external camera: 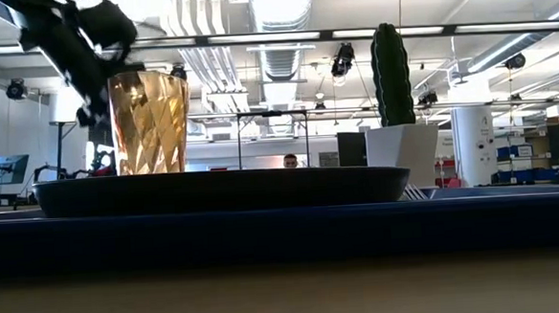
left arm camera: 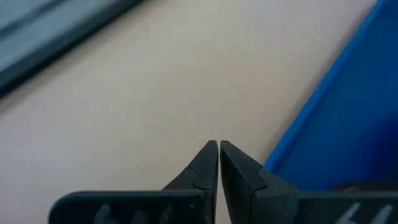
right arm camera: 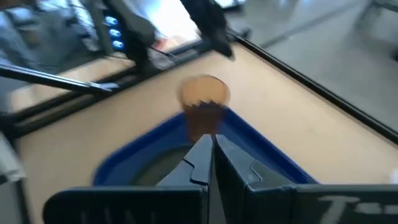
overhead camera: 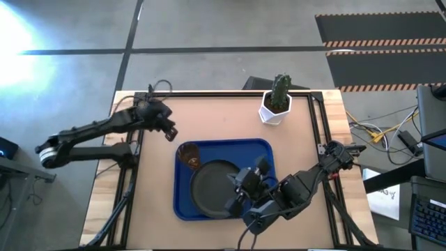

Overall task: Pick and place plate/cup/fork/spoon on tray
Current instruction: Return to Home Position

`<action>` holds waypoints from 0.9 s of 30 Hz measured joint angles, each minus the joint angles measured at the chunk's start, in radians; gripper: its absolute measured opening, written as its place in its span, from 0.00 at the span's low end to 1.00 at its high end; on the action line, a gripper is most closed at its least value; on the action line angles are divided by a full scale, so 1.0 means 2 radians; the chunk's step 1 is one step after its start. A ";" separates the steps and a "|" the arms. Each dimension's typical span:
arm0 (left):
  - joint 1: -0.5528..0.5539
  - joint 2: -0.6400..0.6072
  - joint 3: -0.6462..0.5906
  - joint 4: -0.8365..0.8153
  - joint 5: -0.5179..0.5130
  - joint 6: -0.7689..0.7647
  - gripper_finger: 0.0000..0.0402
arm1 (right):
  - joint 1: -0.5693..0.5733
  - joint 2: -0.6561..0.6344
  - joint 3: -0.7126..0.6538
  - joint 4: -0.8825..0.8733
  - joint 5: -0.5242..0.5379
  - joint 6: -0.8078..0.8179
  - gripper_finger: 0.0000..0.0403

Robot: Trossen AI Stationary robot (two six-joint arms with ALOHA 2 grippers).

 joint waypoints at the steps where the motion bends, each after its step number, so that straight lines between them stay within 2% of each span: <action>1: 0.000 -0.017 0.006 0.000 0.009 -0.001 0.00 | -0.002 0.000 0.000 -0.024 0.001 0.024 0.02; 6: -0.001 -0.093 0.050 0.004 0.066 -0.014 0.00 | -0.012 0.002 -0.006 -0.146 -0.017 0.152 0.02; 11: 0.000 -0.151 0.110 0.005 0.118 -0.015 0.00 | -0.026 0.000 -0.045 -0.143 -0.054 0.190 0.02; 19: -0.001 -0.195 0.199 0.008 0.182 -0.011 0.00 | -0.054 0.000 -0.158 -0.146 -0.204 0.257 0.02; 24: 0.000 -0.206 0.219 0.006 0.198 -0.011 0.00 | -0.052 0.000 -0.216 -0.144 -0.334 0.298 0.02; 27: 0.000 -0.212 0.217 0.005 0.198 -0.011 0.00 | -0.041 0.000 -0.235 -0.137 -0.365 0.320 0.02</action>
